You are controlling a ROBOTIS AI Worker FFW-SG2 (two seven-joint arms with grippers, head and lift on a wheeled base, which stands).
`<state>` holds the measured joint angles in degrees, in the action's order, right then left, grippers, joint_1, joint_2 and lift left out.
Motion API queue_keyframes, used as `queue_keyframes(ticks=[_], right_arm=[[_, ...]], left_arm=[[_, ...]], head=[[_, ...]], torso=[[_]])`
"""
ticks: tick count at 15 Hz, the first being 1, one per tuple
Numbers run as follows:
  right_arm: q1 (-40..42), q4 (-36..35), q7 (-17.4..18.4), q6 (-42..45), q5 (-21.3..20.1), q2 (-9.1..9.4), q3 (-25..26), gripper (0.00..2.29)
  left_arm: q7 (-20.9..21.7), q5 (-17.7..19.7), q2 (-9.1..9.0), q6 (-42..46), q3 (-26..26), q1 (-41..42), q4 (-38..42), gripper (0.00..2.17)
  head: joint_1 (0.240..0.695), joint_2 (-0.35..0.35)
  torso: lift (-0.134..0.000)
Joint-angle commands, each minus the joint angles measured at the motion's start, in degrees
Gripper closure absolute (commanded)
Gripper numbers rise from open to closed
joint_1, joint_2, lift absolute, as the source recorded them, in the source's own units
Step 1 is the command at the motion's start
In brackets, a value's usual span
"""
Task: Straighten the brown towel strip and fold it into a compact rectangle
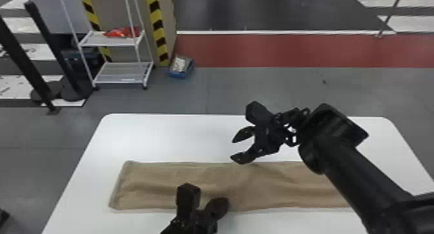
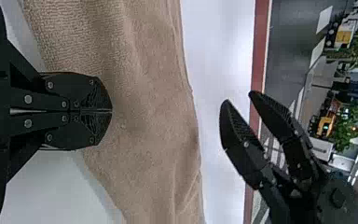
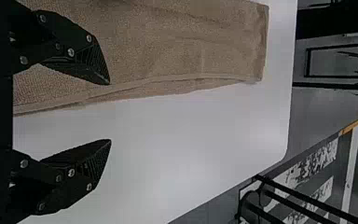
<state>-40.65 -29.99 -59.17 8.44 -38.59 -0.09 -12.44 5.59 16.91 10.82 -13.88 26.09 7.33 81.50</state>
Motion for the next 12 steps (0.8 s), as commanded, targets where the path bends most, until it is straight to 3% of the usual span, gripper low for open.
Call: queue_keyframes(ticks=[1,9,12], right_arm=[[0.1,-0.3,-0.6,-0.1,0.0,0.15,0.3,0.53],[1.4,-1.4,-1.6,0.4,1.1,0.15,1.6,0.53],[1.4,-1.9,-1.6,0.4,1.3,0.15,1.5,0.53]], left_arm=[[-0.1,-0.8,-0.98,0.9,1.9,-0.6,-1.0,1.71],[-0.4,-1.2,-4.14,1.3,5.5,-3.9,-4.5,1.71],[-0.8,-0.9,-4.06,5.3,5.2,-4.0,-4.7,1.71]], head=[[0.695,0.003],[0.695,-0.058],[0.695,-0.070]], torso=[[0.000],[0.000],[0.000]])
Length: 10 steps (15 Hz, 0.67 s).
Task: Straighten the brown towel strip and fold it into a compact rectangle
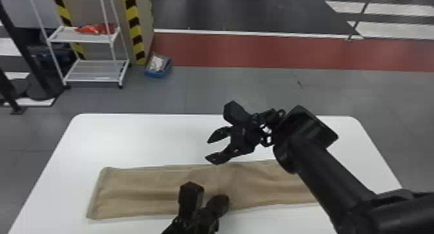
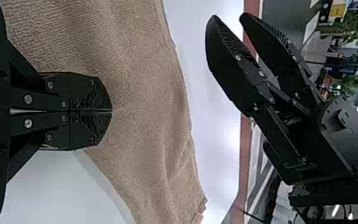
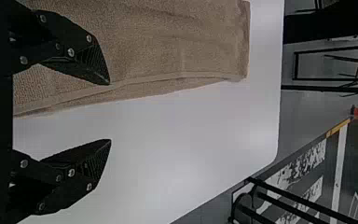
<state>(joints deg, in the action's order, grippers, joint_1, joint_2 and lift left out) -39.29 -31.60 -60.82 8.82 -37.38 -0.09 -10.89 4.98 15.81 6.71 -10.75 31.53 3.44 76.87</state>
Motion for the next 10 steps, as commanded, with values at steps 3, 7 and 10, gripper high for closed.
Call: queue_keyframes(ticks=[3,7,10], right_arm=[[2.1,-4.9,0.1,-1.6,0.5,0.14,2.1,0.53],[3.6,-8.1,-1.3,-2.1,0.5,0.14,6.2,0.52],[3.9,-9.6,-2.2,-2.6,0.6,0.14,7.5,0.52]], left_arm=[[-1.0,0.8,0.58,5.2,-1.9,0.1,0.0,1.71],[-1.1,-0.2,0.76,6.2,-7.0,0.1,-0.8,1.71],[-2.4,-1.7,0.76,6.0,-8.0,-1.7,-4.0,1.71]], head=[[0.695,-0.064],[0.695,-0.032],[0.695,-0.006]], torso=[[0.000],[0.000],[0.000]])
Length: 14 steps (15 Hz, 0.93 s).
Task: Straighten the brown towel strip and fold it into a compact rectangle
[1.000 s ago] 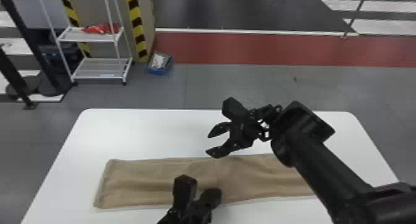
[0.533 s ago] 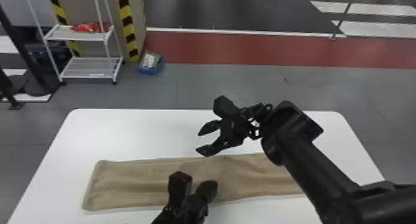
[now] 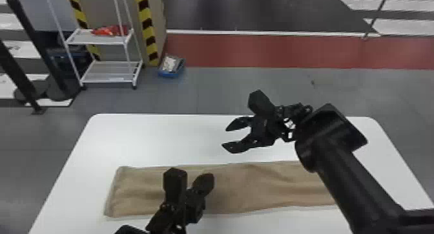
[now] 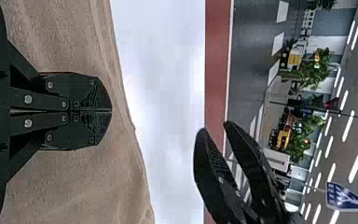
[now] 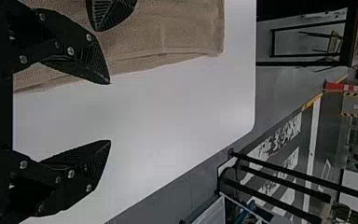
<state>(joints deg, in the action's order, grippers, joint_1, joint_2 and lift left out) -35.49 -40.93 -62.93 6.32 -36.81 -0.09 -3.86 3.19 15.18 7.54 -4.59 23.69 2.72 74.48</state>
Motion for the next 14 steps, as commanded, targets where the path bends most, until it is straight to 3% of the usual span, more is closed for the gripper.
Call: queue_keyframes(ticks=[1,8,14], right_arm=[[0.1,-0.6,-0.1,-0.1,0.6,0.14,0.4,0.52],[0.0,-1.6,-1.1,-1.0,1.1,0.14,0.4,0.52],[0.9,-1.8,-1.8,-1.0,1.2,0.14,0.3,0.52]], left_arm=[[-1.0,-1.7,-0.24,-0.1,0.2,-1.4,-2.8,1.71],[-2.5,-3.1,-1.12,-0.5,4.0,-3.9,-6.3,1.71],[-2.5,-3.1,-4.02,0.1,7.9,-6.2,-10.8,1.71]], head=[[0.695,0.001],[0.695,0.000],[0.695,-0.037]], torso=[[0.000],[0.000],[0.000]])
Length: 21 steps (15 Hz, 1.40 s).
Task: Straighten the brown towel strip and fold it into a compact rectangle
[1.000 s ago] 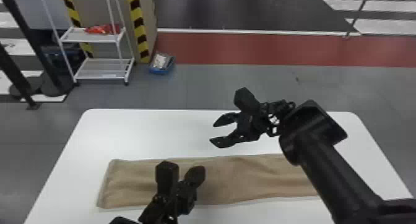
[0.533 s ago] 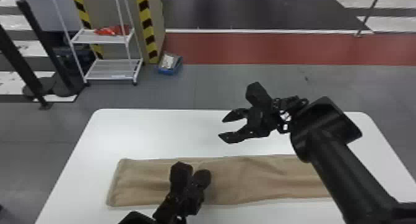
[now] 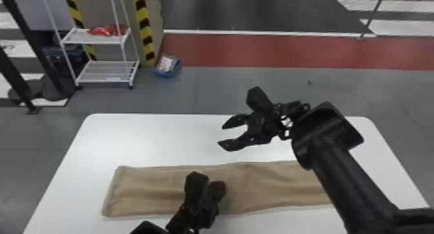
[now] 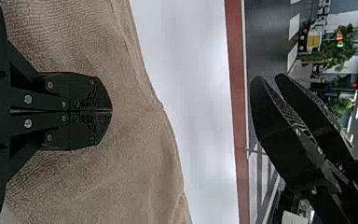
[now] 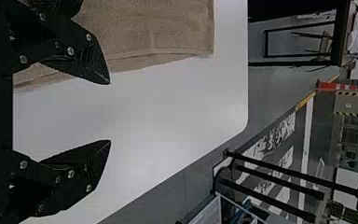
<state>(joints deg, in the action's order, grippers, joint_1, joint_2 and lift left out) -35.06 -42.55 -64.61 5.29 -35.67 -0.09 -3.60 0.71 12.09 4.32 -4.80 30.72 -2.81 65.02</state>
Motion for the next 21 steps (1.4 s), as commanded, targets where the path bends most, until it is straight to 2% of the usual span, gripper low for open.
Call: queue_keyframes(ticks=[1,6,9,11,16,19,21], right_arm=[[0.7,-0.6,-0.4,-0.2,0.3,0.14,0.1,0.52],[1.8,-1.9,-1.6,-0.2,0.5,0.14,0.2,0.52],[1.2,-1.8,-1.8,-0.2,-0.3,0.14,-0.5,0.52],[1.0,-0.9,-1.5,-0.2,-1.1,0.14,-3.1,0.53],[-3.5,9.2,4.0,1.1,-1.3,0.14,-9.8,0.62],[-4.5,12.4,4.2,3.2,-1.4,0.14,-10.4,0.62],[-4.5,14.3,4.5,5.7,-0.7,0.14,-10.4,0.62]], left_arm=[[-0.1,-0.2,-1.34,0.6,1.5,-1.0,-2.2,1.71],[0.0,-1.1,-4.32,3.1,3.2,-2.6,-5.7,1.71],[0.0,-1.2,-4.47,5.9,3.8,-3.0,-5.3,1.71],[0.1,-0.7,-3.71,5.7,2.7,-1.1,-0.8,1.71],[0.4,-0.7,2.00,-2.2,-3.3,6.2,12.7,1.71],[0.9,-0.3,5.08,-4.5,-5.9,11.3,18.5,1.71],[0.8,-0.3,6.31,-4.5,-5.8,13.2,20.3,1.71]], head=[[0.695,-0.044],[0.695,-0.081],[0.695,-0.098],[0.695,-0.105],[0.695,-0.068],[0.695,-0.012],[0.695,0.009]], torso=[[0.000],[0.000],[0.000],[0.000],[0.000],[0.000],[0.000]])
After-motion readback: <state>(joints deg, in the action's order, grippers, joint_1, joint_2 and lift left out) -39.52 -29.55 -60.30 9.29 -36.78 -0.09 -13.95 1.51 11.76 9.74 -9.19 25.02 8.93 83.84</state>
